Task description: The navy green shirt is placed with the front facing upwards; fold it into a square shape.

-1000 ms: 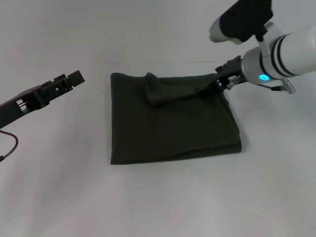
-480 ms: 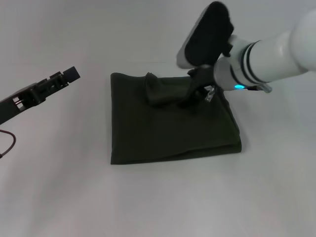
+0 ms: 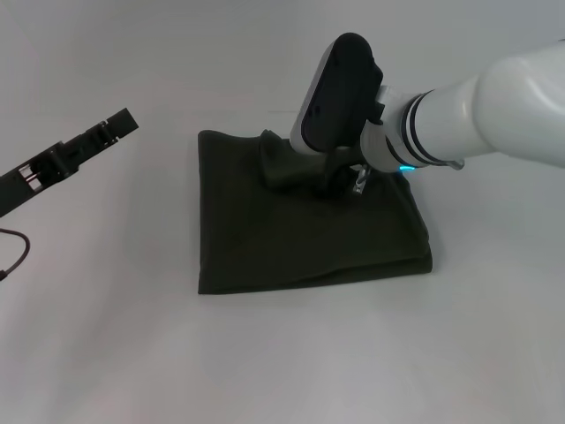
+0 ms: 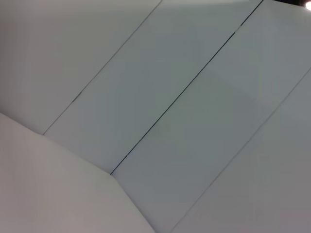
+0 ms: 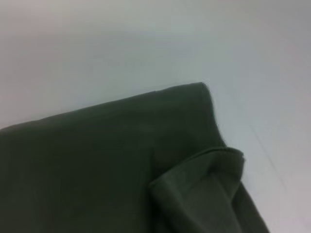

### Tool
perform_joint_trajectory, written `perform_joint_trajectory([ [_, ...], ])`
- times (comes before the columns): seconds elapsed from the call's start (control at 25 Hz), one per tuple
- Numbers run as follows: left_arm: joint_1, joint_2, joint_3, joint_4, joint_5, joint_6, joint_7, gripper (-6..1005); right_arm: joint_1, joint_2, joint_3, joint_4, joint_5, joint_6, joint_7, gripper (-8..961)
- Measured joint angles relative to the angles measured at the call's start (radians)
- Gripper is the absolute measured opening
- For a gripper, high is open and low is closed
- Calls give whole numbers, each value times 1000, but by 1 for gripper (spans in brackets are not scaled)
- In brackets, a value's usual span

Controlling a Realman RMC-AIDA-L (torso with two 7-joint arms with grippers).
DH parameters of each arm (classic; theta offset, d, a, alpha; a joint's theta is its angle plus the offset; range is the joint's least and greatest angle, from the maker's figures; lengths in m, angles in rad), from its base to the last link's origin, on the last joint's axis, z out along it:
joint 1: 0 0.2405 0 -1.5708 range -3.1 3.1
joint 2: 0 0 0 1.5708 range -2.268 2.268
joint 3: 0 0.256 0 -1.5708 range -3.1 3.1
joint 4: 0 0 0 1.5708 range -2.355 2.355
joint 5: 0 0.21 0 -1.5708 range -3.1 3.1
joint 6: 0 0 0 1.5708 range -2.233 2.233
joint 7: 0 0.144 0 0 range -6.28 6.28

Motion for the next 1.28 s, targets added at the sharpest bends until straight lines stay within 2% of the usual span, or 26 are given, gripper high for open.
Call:
perform_joint_trajectory([
  [0.12,0,1,-5,-5,-2,-1,0,946,1,1,-4,4,0,23,-2,728],
  [0.52,0,1,-21,-9,-27,-2,0,946,33,8,-54,71,-39,71,2,728],
  [0.88,-7,3,-23,-20,-29,-14,0,946,37,8,-64,78,-41,80,-4,719],
  [1.12,-10,3,-25,-21,-31,-26,0,946,39,7,-64,87,-41,83,-3,494],
  [1.28,-11,3,-25,-25,-44,-26,0,946,40,6,-63,96,-42,79,-5,395],
])
